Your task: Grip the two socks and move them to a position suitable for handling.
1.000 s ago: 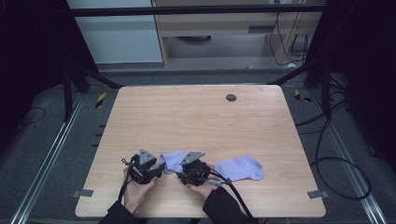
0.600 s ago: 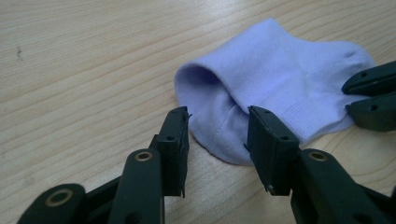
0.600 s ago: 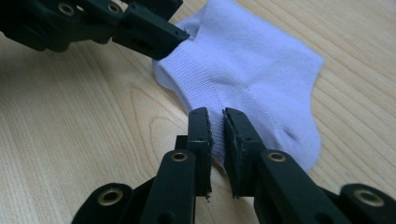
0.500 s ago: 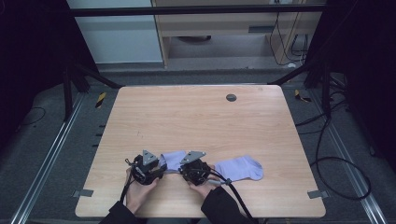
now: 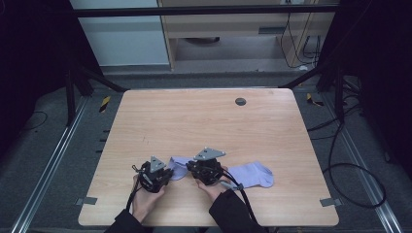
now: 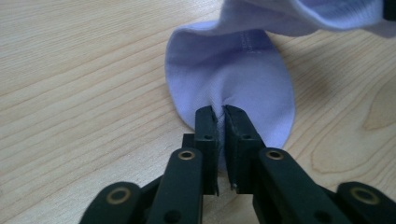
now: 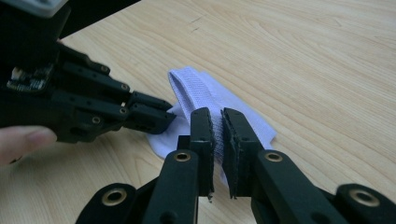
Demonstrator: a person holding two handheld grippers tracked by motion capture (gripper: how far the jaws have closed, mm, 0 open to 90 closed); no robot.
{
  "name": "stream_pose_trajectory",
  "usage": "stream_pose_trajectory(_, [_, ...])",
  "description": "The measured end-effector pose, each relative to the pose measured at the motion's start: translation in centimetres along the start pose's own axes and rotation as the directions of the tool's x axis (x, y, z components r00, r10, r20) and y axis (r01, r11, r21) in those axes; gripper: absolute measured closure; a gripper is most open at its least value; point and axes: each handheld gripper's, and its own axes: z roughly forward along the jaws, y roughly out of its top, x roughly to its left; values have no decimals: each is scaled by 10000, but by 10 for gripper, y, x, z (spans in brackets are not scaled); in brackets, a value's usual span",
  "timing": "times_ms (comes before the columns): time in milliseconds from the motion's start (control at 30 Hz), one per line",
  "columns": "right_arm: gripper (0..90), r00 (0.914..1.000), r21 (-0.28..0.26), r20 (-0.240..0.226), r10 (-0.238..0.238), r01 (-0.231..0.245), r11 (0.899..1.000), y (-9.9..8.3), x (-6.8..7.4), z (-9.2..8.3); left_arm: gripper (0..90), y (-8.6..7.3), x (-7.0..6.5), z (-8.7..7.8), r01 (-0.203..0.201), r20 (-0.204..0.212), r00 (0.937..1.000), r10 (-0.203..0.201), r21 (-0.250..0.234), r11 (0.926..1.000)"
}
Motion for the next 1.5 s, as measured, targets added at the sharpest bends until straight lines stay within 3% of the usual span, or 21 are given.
stream_pose_trajectory(300, [829, 9988, -334, 454, 205, -190, 9993, 10, -4, 1, 864, 1, 0, -2, -138, 192, 9997, 136, 134, 9998])
stream_pose_trajectory(567, [829, 9878, -318, 1124, 1080, -1051, 9940, 19, -20, 6, 866, 3, 0, -8, -377, 266, 9990, 372, 164, 9992])
stream_pose_trajectory(800, [826, 9819, -36, 1456, 1211, -1219, 9925, 17, -31, 11, 869, 5, 3, -11, -405, 163, 9991, 402, 164, 9990])
stream_pose_trajectory(1000, [823, 9766, 199, 1754, 1242, -1297, 9914, 15, -36, 14, 870, 5, 7, -14, -313, -75, 9995, 315, 154, 9994])
stream_pose_trajectory(1167, [825, 9721, 367, 1982, 1258, -1356, 9901, 13, -35, 16, 870, 6, 9, -16, -495, -399, 9979, 501, 139, 9987])
stream_pose_trajectory(1367, [818, 9658, 390, 2192, 1382, -1502, 9879, 13, -39, 16, 863, 5, 13, -14, -325, -736, 9967, 331, 98, 9994])
stream_pose_trajectory(1433, [776, 9652, 343, 2241, 1348, -1461, 9887, 12, -39, 17, 840, 3, 16, -12, -171, -935, 9955, 171, 10, 9999])
stream_pose_trajectory(1500, [715, 9641, 210, 2357, 1225, -1311, 9911, 12, -39, 18, 756, 2, 18, -12, 1, -1096, 9940, -10, -82, 10000])
